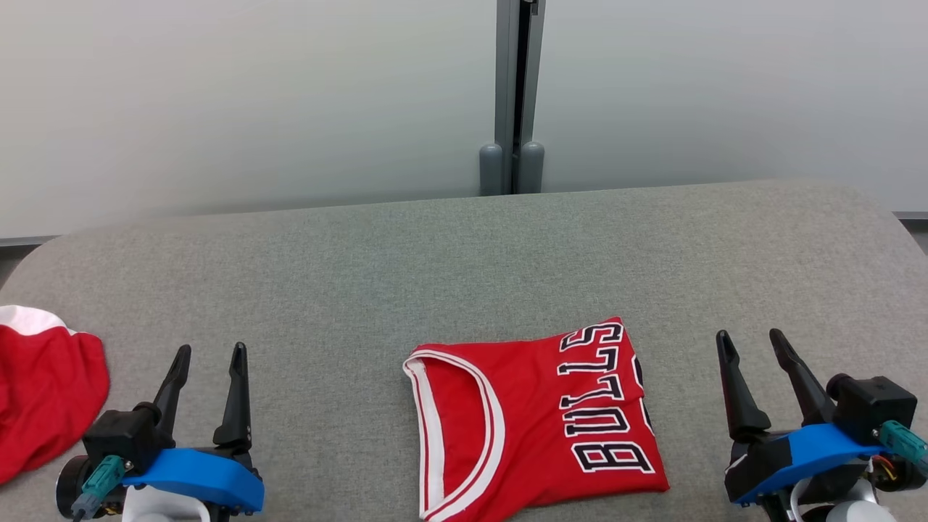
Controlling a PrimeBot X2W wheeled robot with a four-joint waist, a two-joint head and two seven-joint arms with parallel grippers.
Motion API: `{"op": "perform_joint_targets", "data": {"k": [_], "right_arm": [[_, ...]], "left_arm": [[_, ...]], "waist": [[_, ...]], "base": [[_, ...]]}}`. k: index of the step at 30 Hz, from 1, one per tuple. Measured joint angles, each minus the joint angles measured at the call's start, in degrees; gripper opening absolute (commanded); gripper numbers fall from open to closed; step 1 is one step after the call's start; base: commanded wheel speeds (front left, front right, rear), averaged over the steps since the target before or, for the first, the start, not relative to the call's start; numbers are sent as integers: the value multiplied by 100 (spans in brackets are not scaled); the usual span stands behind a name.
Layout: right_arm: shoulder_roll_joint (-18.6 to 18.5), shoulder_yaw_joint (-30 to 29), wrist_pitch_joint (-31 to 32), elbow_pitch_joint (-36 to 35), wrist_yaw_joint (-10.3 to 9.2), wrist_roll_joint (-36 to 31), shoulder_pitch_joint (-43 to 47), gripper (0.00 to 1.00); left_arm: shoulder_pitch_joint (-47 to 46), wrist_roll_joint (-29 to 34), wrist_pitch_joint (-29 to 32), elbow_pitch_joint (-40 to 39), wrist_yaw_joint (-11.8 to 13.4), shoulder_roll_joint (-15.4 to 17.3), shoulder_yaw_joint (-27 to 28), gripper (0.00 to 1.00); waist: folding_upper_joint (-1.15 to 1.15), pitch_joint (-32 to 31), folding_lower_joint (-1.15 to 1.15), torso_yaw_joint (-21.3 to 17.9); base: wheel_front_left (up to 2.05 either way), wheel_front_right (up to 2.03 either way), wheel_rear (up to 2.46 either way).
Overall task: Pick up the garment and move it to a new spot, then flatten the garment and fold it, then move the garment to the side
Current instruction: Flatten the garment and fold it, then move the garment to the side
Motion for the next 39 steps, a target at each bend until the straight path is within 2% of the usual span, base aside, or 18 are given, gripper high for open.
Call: {"op": "perform_joint_targets", "data": {"k": [22, 28, 31, 36, 39], "right_arm": [[-8, 3, 81, 130, 0, 15, 35, 100], [3, 127, 282, 177, 0, 23, 10, 100], [9, 234, 682, 260, 0, 63, -82, 100], [25, 325, 1812, 630, 0, 178, -335, 100], [33, 313, 2225, 910, 0, 213, -619, 100]], "left_arm": [[34, -32, 52, -158, 131, 12, -85, 100], [35, -67, 62, -198, 149, 32, -93, 100], [33, -81, 70, -210, 156, 51, -90, 100], [12, -108, 73, -261, 167, 99, -89, 100], [-60, -108, 76, -293, 168, 116, -100, 100]], "waist": [[0, 70, 0, -6], [0, 84, 0, -6], [0, 98, 0, 11], [0, 170, 0, 49], [0, 241, 0, 89]], "base": [[0, 0, 0], [0, 0, 0], [0, 0, 0], [0, 0, 0], [0, 0, 0]]}}
